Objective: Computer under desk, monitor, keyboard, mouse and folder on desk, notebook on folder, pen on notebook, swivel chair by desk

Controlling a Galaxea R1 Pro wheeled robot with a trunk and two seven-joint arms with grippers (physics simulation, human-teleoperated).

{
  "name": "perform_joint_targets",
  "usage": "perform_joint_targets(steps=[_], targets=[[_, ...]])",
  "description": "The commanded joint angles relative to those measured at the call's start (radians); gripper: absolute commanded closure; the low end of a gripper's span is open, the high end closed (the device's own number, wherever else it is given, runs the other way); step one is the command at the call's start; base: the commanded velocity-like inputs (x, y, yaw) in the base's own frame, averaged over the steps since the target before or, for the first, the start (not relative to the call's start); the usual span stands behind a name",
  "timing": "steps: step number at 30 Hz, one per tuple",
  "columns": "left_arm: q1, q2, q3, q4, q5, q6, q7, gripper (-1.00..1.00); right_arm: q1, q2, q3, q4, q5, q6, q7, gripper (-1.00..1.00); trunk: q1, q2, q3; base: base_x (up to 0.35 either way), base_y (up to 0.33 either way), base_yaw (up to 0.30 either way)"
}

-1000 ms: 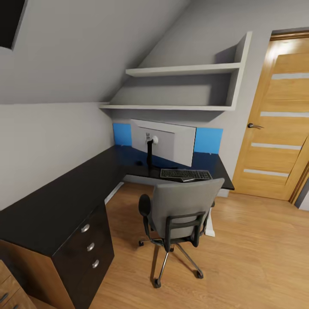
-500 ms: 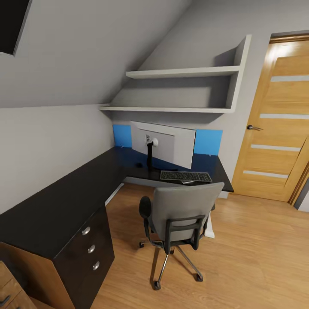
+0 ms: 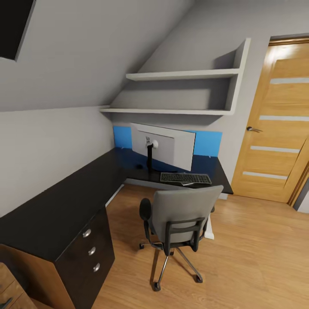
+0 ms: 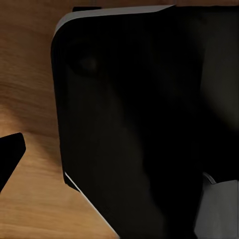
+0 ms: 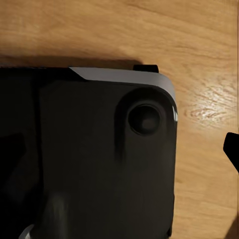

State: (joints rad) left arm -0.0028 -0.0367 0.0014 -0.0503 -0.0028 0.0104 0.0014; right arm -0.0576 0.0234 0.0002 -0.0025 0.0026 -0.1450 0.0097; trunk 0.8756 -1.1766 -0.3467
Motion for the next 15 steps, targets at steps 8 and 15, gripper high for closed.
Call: perform_joint_targets(steps=[8, 15], targets=[[0.000, 0.001, 0.000, -0.033, 0.000, 0.001, 0.000, -1.00, -0.001, -0.002, 0.003, 0.003, 0.038, -0.036, 0.002, -1.00, -0.031, 0.056, 0.024, 0.000, 0.000, -0.025], [0.000, 0.001, 0.000, -0.039, 0.000, 0.001, 0.000, -1.00, -0.001, -0.003, 0.002, 0.012, 0.111, -0.161, 0.002, -1.00, -0.058, 0.105, 0.046, 0.000, 0.000, -0.201]])
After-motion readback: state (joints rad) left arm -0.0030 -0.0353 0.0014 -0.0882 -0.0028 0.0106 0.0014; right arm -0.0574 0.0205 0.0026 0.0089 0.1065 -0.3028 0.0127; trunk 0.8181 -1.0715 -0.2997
